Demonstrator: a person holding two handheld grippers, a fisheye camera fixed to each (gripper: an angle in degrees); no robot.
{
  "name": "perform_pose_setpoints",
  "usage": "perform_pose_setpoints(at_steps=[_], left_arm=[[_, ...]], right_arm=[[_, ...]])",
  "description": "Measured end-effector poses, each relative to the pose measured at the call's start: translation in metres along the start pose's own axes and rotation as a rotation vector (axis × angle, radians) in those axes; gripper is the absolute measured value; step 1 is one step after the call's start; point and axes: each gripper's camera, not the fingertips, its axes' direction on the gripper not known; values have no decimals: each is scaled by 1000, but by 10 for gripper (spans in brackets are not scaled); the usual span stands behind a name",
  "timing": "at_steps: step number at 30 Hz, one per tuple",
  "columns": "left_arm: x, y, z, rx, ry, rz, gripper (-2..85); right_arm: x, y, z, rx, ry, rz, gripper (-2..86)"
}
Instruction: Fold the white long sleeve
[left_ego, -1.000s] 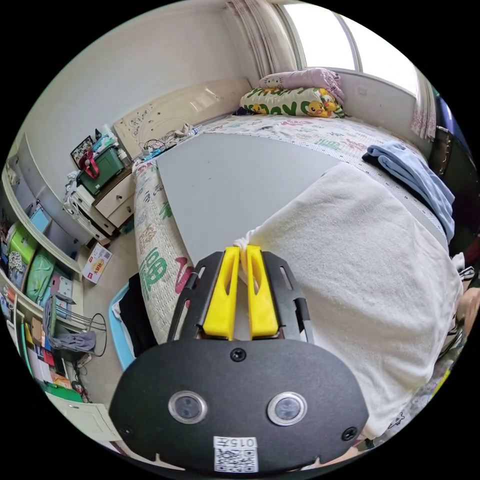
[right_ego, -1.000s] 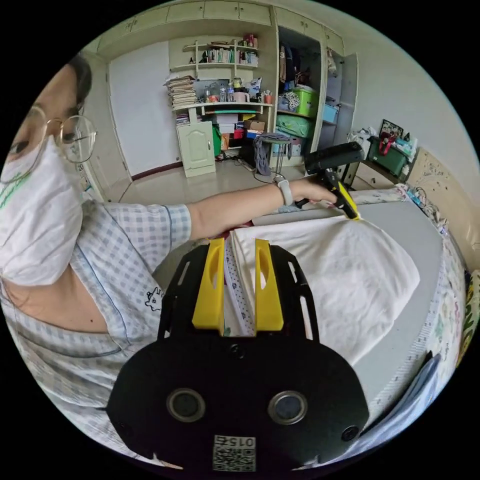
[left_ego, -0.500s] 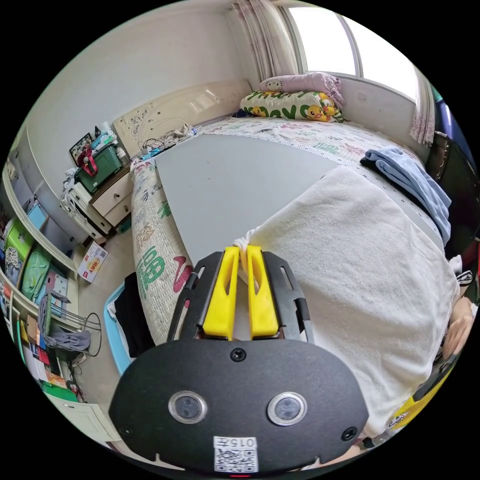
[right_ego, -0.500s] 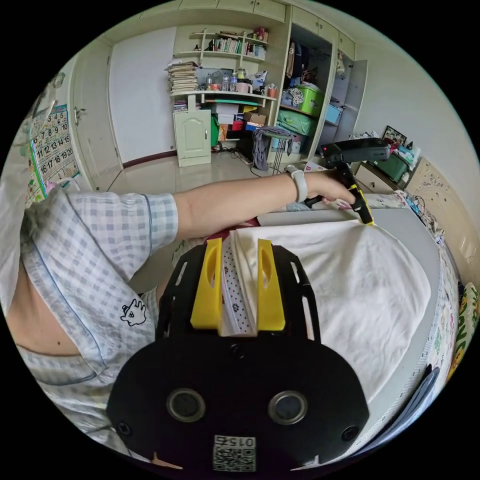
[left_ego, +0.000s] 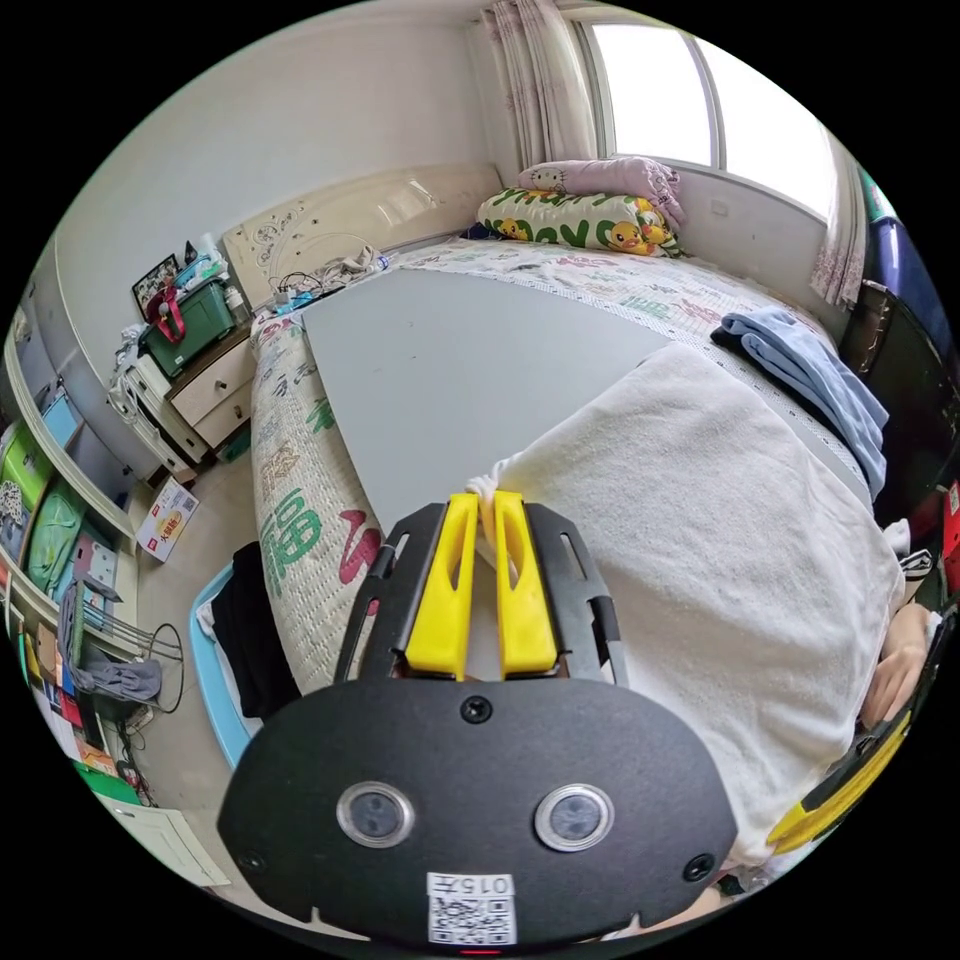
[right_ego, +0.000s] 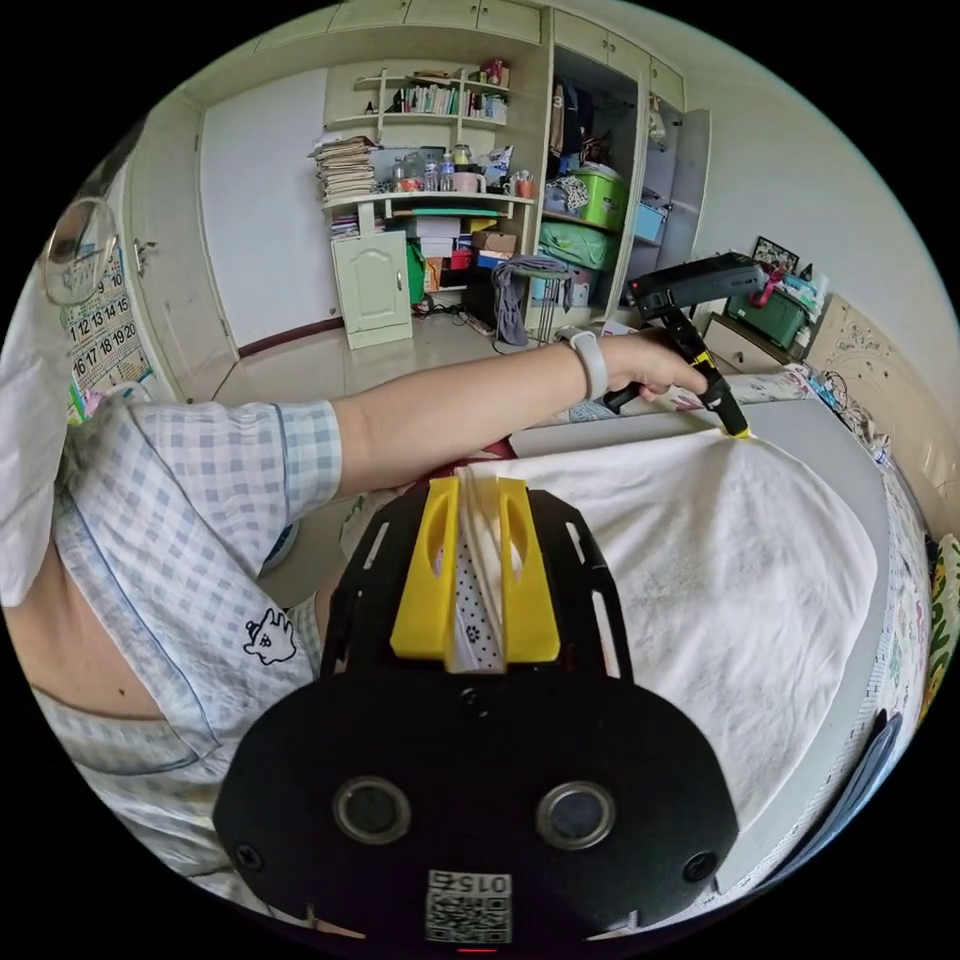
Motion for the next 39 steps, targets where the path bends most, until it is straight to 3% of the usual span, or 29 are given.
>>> perform_pose_setpoints(at_steps=[18,29,39], left_arm=[[-30,-11,6,7,20,-7,22],[-46,-21,7,10,31,-10,23],[-58,-32,7,13,44,-17,22]], right_arm=[[3,10,3,-3,66,-6,65],[23,17,-12,7,-38,48,65],[5,23,-20,-29,102,-68,53]])
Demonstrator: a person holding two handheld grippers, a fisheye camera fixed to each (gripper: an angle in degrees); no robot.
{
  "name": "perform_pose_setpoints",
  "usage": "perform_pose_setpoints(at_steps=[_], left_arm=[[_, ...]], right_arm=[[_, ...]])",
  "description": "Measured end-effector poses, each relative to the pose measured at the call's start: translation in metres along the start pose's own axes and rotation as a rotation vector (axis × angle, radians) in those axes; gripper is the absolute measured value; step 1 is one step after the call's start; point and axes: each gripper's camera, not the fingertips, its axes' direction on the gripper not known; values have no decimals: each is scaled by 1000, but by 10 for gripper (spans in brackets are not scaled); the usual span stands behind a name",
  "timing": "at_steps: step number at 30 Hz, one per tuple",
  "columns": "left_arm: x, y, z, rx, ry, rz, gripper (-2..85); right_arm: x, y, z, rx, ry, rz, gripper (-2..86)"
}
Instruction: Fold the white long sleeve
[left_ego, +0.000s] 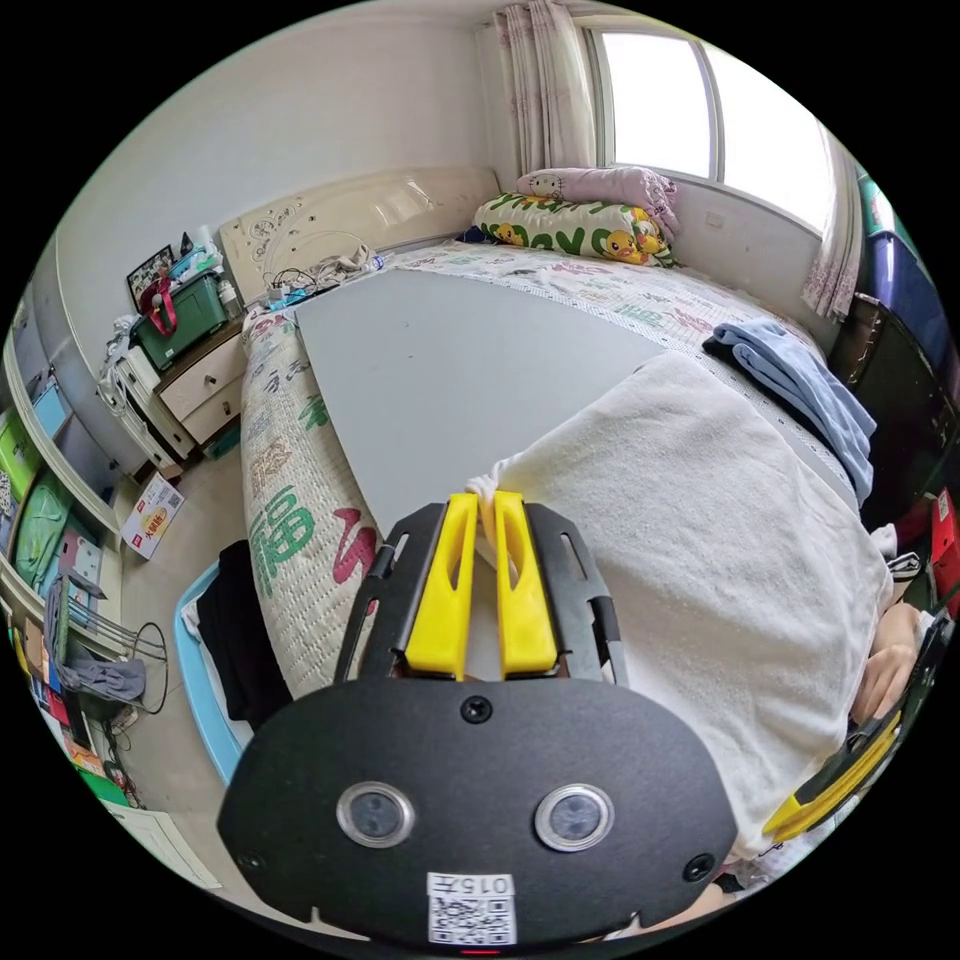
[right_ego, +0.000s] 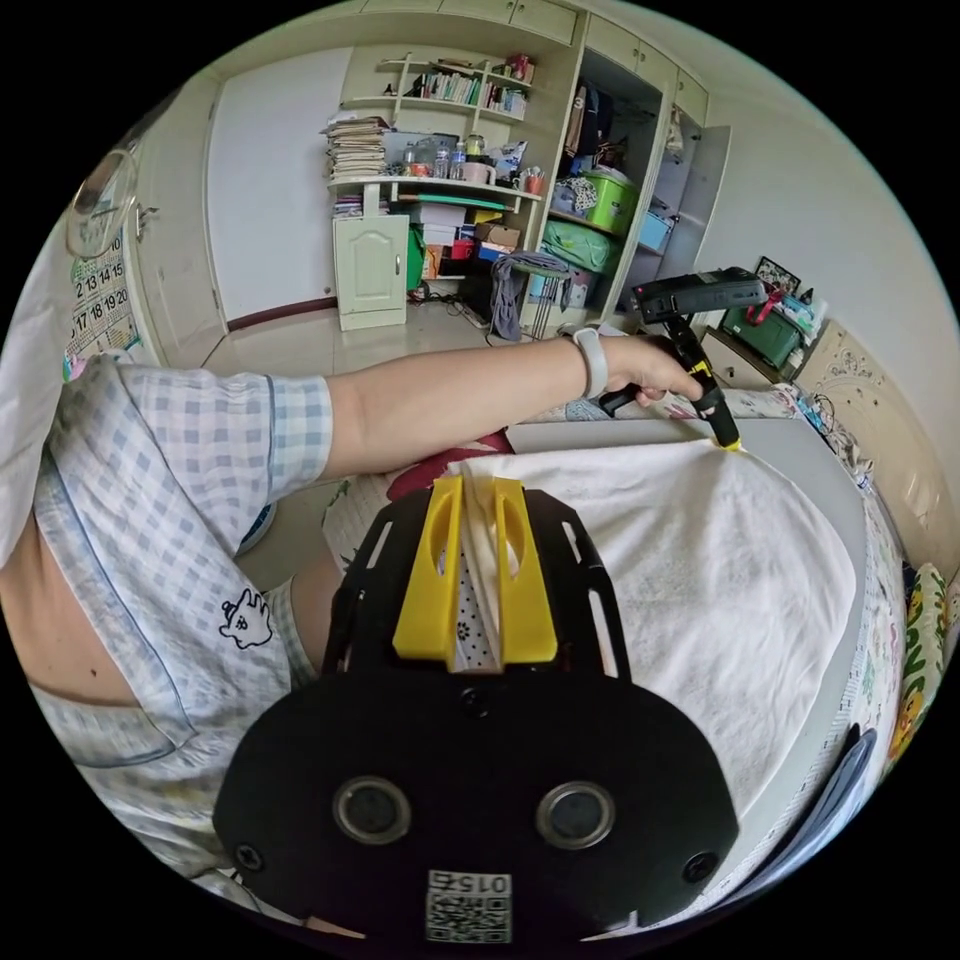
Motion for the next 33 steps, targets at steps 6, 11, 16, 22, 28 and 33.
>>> perform_pose_setpoints(at_steps=[6,11,16,22,28,33], left_arm=[[-3,-9,-3,3,0,-3,18],[-2,-17,-13,23,-10,11,15],[10,-28,-8,-29,-63,53,16],[24,-38,-9,-51,-113,81,24],[20,-41,-16,-73,-92,53,43],[17,-42,-30,-107,-120,28,61]], right_arm=[[13,5,-23,56,-90,44,-1],[27,10,-46,136,-256,71,-8],[18,13,-19,54,-222,82,-7],[26,11,-47,34,-201,95,31],[45,19,-149,22,-89,99,76],[48,90,-237,77,245,339,69]])
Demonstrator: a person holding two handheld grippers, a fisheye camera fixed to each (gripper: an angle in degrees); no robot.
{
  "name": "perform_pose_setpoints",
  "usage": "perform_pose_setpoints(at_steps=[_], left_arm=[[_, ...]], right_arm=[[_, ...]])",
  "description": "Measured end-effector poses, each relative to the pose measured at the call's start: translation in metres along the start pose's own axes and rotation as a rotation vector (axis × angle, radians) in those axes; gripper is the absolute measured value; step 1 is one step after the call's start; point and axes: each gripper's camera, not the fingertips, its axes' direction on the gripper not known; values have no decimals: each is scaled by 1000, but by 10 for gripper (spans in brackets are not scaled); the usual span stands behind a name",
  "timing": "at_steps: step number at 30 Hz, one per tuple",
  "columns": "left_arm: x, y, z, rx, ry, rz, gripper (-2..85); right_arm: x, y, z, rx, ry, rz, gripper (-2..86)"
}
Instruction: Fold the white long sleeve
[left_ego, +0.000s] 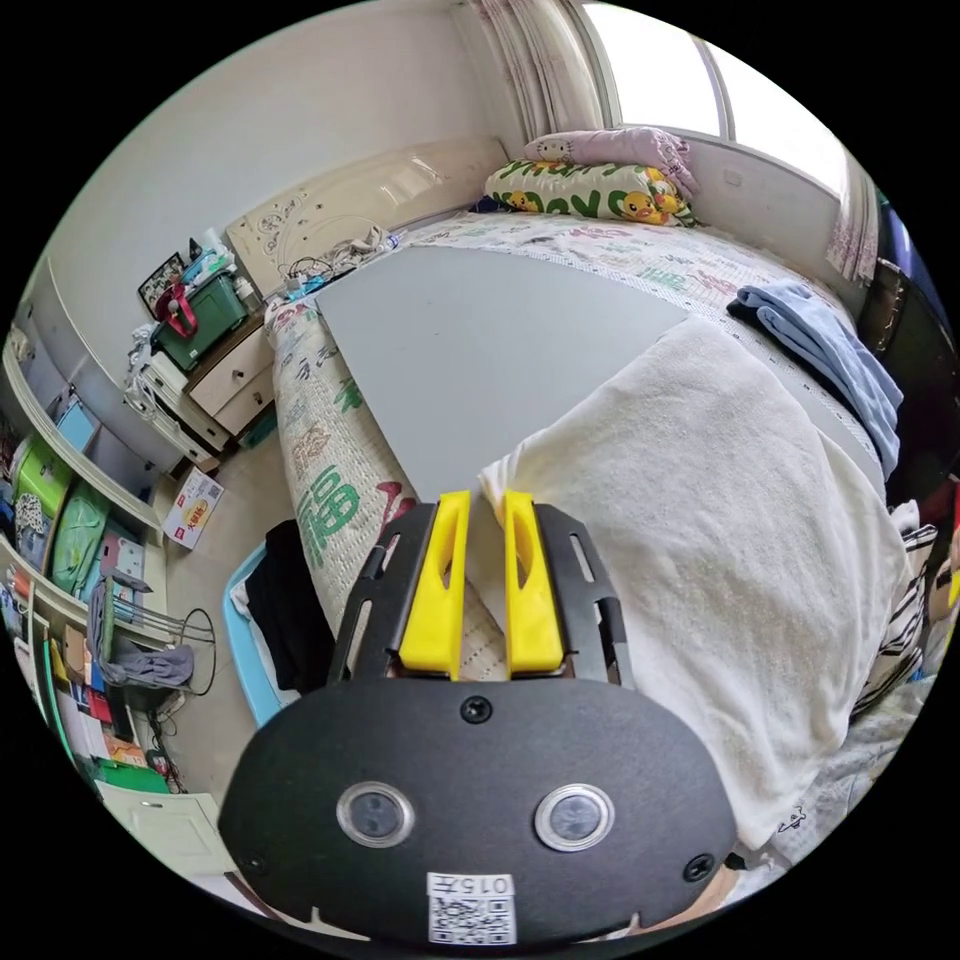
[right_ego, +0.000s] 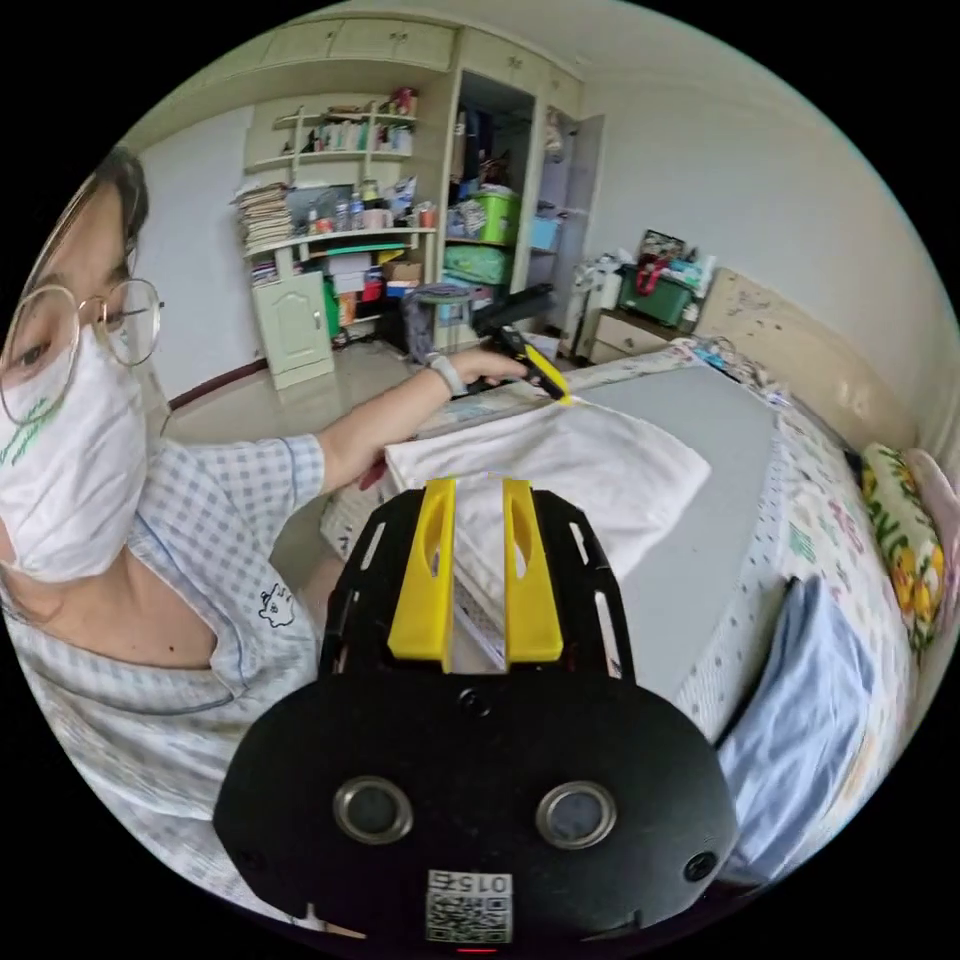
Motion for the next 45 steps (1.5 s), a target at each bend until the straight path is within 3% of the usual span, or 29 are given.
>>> perform_pose_setpoints(at_steps=[4,7,9,15,21,27,38,41,45], left_arm=[[5,-4,-48,91,-6,-54,66],[36,-20,-105,292,120,-9,68],[73,-39,-119,325,155,80,67],[191,-117,-63,194,149,236,60],[215,-158,46,28,214,140,49],[223,-131,83,51,196,138,28],[232,-76,106,70,166,139,32],[198,-43,83,138,332,81,47],[109,52,32,387,548,-32,66]], right_arm=[[36,63,-13,74,215,355,60],[50,82,2,84,85,417,83],[54,87,11,79,9,418,92],[50,95,2,126,-25,383,77],[61,108,-12,150,-95,409,44],[61,114,-32,141,-121,326,1],[71,95,-25,35,-150,302,16],[79,95,-39,118,-176,349,24],[73,88,-61,268,-90,380,10]])
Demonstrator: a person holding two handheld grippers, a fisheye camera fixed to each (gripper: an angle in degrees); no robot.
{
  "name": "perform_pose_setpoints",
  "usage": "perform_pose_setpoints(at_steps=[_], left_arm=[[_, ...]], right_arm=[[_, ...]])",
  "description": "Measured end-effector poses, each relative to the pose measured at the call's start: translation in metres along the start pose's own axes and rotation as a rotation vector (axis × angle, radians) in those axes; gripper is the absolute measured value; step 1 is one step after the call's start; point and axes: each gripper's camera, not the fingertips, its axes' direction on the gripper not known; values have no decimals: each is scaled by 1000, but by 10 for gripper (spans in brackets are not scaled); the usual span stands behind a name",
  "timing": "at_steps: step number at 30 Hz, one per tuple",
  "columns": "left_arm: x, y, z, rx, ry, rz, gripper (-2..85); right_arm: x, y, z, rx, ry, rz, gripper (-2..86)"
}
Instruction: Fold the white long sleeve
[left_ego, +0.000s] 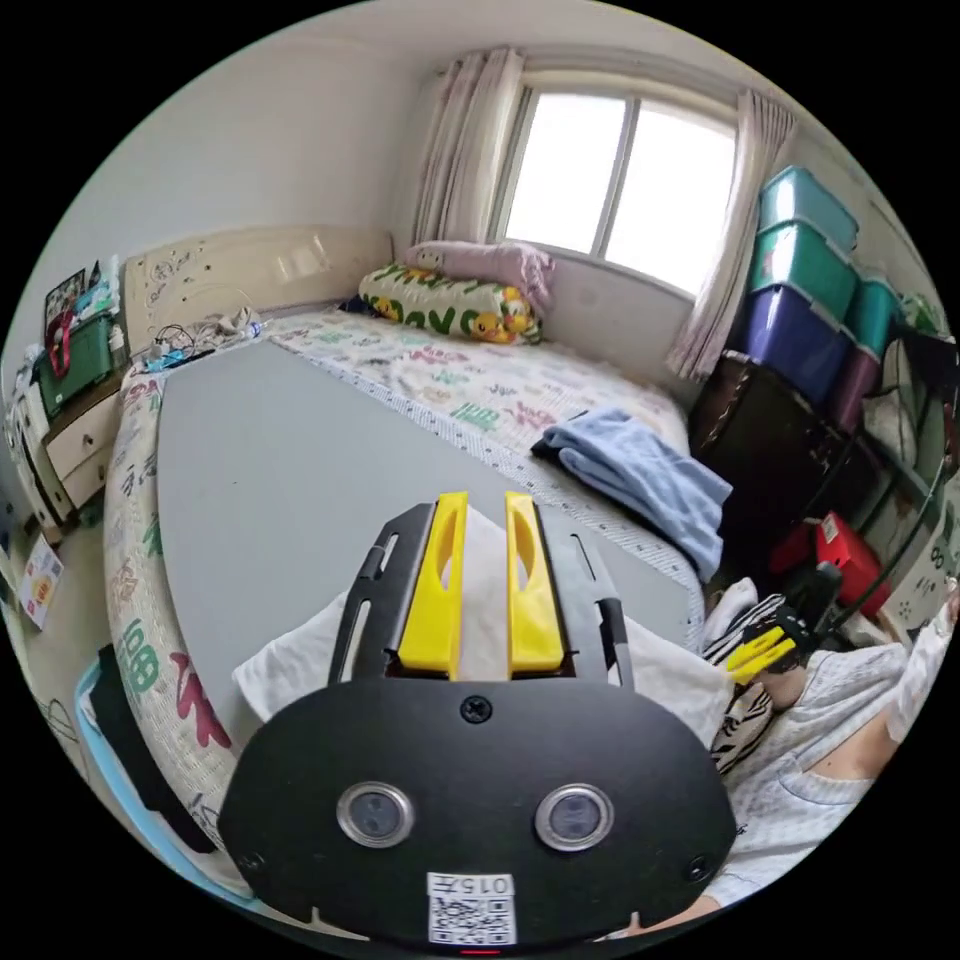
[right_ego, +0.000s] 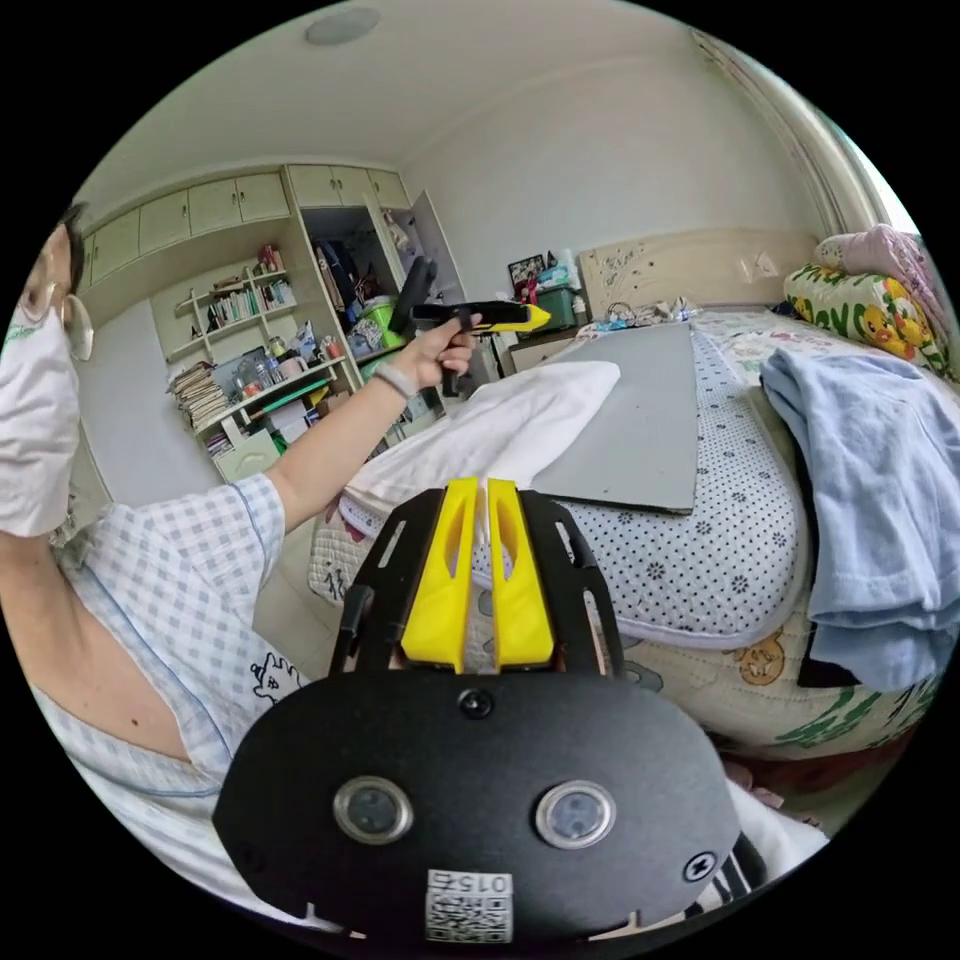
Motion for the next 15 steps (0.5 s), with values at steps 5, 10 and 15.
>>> perform_pose_setpoints(at_steps=[5,10,15], left_arm=[[-104,123,-85,146,-16,-298,90],[-181,230,-88,101,-7,-505,127],[-186,264,-75,68,50,-549,169]], right_arm=[[-25,-30,14,-39,100,-61,4],[-34,-100,51,-190,102,-127,34],[-1,-185,100,-201,214,-124,23]])
